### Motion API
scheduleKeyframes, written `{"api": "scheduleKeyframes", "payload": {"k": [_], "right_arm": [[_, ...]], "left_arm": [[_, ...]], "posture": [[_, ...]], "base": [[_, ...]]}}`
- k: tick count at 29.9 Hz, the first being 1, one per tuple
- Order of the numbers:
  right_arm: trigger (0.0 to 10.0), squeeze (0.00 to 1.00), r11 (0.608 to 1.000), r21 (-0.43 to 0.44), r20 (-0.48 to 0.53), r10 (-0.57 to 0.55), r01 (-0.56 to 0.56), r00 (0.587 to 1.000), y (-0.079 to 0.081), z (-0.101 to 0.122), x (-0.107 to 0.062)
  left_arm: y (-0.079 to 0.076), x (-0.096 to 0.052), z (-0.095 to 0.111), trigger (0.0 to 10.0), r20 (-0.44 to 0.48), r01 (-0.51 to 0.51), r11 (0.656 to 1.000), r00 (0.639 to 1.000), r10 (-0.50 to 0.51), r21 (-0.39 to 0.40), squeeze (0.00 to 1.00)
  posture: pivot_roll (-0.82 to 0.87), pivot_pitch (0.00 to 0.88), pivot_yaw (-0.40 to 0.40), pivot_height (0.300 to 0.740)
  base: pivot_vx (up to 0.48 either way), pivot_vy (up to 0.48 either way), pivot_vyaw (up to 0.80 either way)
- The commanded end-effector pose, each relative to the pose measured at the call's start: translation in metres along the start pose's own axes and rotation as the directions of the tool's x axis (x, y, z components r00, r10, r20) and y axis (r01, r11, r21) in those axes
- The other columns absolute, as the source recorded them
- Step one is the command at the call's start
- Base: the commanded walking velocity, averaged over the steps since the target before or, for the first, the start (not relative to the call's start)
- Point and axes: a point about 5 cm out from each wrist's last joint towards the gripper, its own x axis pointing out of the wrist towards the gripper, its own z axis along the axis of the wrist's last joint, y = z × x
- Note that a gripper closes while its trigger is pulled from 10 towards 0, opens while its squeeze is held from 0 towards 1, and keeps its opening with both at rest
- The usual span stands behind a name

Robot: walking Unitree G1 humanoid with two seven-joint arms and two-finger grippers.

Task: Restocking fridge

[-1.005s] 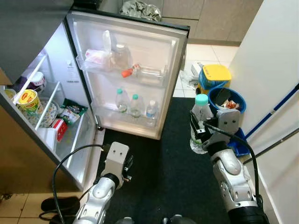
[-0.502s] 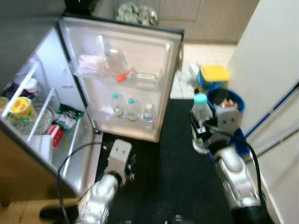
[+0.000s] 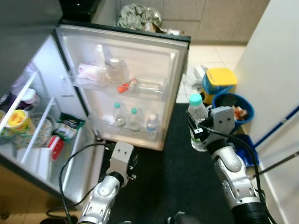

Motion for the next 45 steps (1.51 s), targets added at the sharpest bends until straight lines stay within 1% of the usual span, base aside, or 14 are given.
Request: {"api": "scheduleKeyframes", "payload": {"k": [1,4,11,18,20,23,26,30,33,38,39,41,42,45], "right_arm": [[10.0,0.0,1.0,0.02,-0.005,0.022,-0.021,1.0,0.005,-0.002,0.0],[10.0,0.0,0.996,0.0,-0.01,0.093,-0.093,0.996,0.011,-0.002,-0.002],[10.0,0.0,0.961,0.113,-0.006,0.254,-0.252,0.967,0.021,0.002,-0.003],[10.0,0.0,0.926,0.195,0.021,0.327,-0.324,0.945,0.021,0.006,0.003],[10.0,0.0,0.899,0.234,0.036,0.371,-0.369,0.928,0.027,0.007,0.01],[10.0,0.0,0.893,0.241,0.036,0.383,-0.381,0.923,0.031,0.006,0.012],[10.0,0.0,0.828,0.317,0.041,0.475,-0.462,0.879,0.055,0.0,0.018],[10.0,0.0,0.791,0.33,0.045,0.531,-0.515,0.846,0.067,-0.001,0.018],[10.0,0.0,0.724,0.333,0.054,0.625,-0.604,0.779,0.084,0.0,0.012],[10.0,0.0,0.677,0.327,0.062,0.681,-0.66,0.729,0.091,0.001,0.008],[10.0,0.0,0.691,0.31,0.049,0.675,-0.654,0.736,0.088,-0.001,0.009],[10.0,0.0,0.777,0.225,-0.003,0.605,-0.589,0.797,0.065,-0.007,0.017],[10.0,0.0,0.777,0.225,-0.003,0.605,-0.589,0.797,0.065,-0.007,0.017],[10.0,0.0,0.858,0.142,-0.033,0.503,-0.494,0.863,0.033,-0.005,0.026]], "left_arm": [[-0.002,-0.003,-0.006,10.0,-0.019,0.004,1.0,1.0,-0.004,0.003,0.0],[-0.004,-0.003,-0.006,10.0,-0.019,0.006,1.0,1.0,-0.006,0.002,0.0],[-0.007,-0.004,-0.008,10.0,-0.023,0.021,1.0,1.0,-0.021,0.003,0.0],[-0.005,-0.003,-0.007,10.0,-0.017,0.017,1.0,1.0,-0.017,0.004,0.0],[-0.004,-0.003,-0.007,10.0,-0.016,0.019,1.0,1.0,-0.018,0.01,0.0],[-0.003,-0.004,-0.006,10.0,-0.016,0.02,1.0,1.0,-0.019,0.014,0.0],[0.002,-0.009,-0.007,10.0,-0.023,0.014,1.0,1.0,-0.013,0.025,0.0],[0.004,-0.012,-0.009,10.0,-0.027,0.009,1.0,1.0,-0.008,0.03,0.0],[0.007,-0.014,-0.01,10.0,-0.036,0.0,0.999,0.999,0.001,0.034,0.0],[0.008,-0.016,-0.011,10.0,-0.031,-0.01,1.0,0.999,0.011,0.021,0.0],[0.008,-0.017,-0.01,10.0,-0.029,-0.01,1.0,1.0,0.011,0.017,0.0],[0.006,-0.018,-0.01,10.0,-0.021,0.0,1.0,1.0,0.0,0.009,0.0],[0.006,-0.018,-0.01,10.0,-0.021,0.0,1.0,1.0,0.0,0.009,0.0],[0.006,-0.019,-0.01,10.0,-0.021,0.003,1.0,1.0,-0.003,0.004,0.0]], "posture": [[-0.03,0.089,-0.119,0.74],[-0.03,0.09,-0.118,0.74],[-0.03,0.082,-0.113,0.74],[-0.02,0.06,-0.103,0.74],[-0.01,0.057,-0.089,0.74],[-0.01,0.057,-0.089,0.74],[0.02,0.058,-0.077,0.74],[0.02,0.058,-0.075,0.74],[0.03,0.057,-0.072,0.74],[0.03,0.058,-0.07,0.74],[0.03,0.058,-0.07,0.74],[0.03,0.058,-0.069,0.74],[0.03,0.058,-0.069,0.74],[0.02,0.05,-0.069,0.74]], "base": [[0.307,0.0,0.0],[0.305,0.0,0.0],[0.302,0.0,0.0],[0.299,0.0,0.0],[0.287,0.0,0.0],[0.281,0.0,0.0],[0.259,0.0,0.0],[0.251,0.0,0.0],[0.082,0.0,0.0],[0.0,0.0,0.0],[0.0,0.0,0.0],[0.0,0.0,0.0],[0.0,0.0,0.0],[0.0,0.0,0.0]]}}
